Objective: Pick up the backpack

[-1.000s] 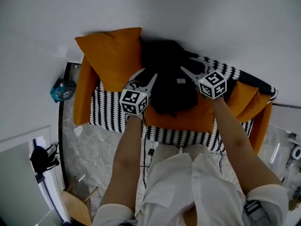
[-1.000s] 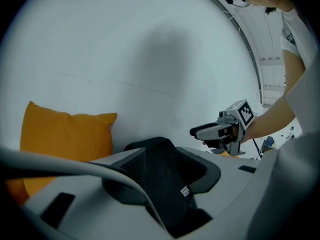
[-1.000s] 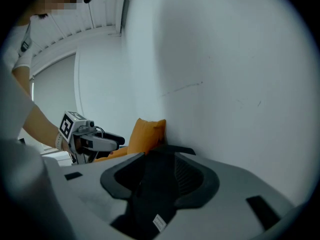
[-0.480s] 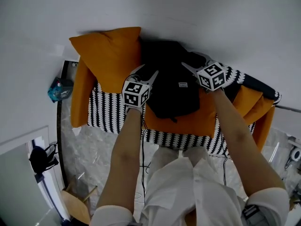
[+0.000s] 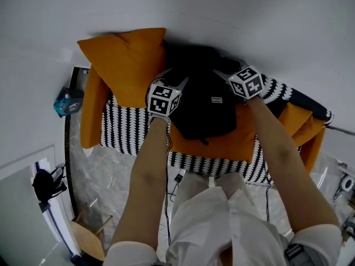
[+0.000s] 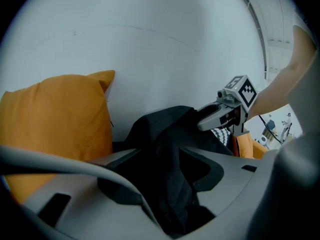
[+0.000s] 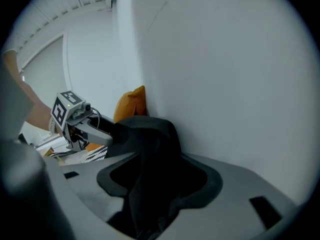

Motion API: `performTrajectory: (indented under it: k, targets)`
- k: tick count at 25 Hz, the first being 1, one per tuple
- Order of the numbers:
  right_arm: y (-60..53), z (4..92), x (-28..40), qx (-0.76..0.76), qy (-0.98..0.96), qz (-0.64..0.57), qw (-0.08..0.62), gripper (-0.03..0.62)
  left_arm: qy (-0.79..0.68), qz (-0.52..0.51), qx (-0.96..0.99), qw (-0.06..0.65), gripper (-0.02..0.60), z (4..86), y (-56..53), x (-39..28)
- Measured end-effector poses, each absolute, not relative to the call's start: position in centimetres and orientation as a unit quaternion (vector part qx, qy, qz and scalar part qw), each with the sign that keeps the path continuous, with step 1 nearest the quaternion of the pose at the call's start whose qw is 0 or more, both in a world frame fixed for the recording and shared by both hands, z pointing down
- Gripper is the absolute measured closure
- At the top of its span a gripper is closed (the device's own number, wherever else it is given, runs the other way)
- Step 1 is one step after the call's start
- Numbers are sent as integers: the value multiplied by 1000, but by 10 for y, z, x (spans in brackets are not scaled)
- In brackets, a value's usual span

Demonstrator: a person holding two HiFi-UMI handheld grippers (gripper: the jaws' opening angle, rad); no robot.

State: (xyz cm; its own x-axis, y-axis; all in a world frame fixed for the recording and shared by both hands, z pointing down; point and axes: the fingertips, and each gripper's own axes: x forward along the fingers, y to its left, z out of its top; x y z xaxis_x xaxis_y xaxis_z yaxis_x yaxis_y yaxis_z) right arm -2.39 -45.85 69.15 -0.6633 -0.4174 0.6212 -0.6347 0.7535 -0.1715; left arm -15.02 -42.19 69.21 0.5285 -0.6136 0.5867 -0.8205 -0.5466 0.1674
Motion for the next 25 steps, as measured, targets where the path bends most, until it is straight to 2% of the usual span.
performTrajectory:
  k: [3,8,12,14,25]
  targets:
    - [-451,692,-33,281,-896,189,286,374,-415,241,848,224,337,696,-421,-143]
    - [-437,683,-33,293,-899,204,255,462,-429,222,843,237,345,695,-413,-139]
    - [-426,675,-27,307,-898,201,244,531,-458,204,829,247,421,689,-403,-141]
    - [-419,671,-25,312,-898,201,236,536,-469,194,824,252,454,686,-398,-142]
    - [-365,645,-12,332,-896,216,202,548,-468,177,826,261,515,662,-348,-126]
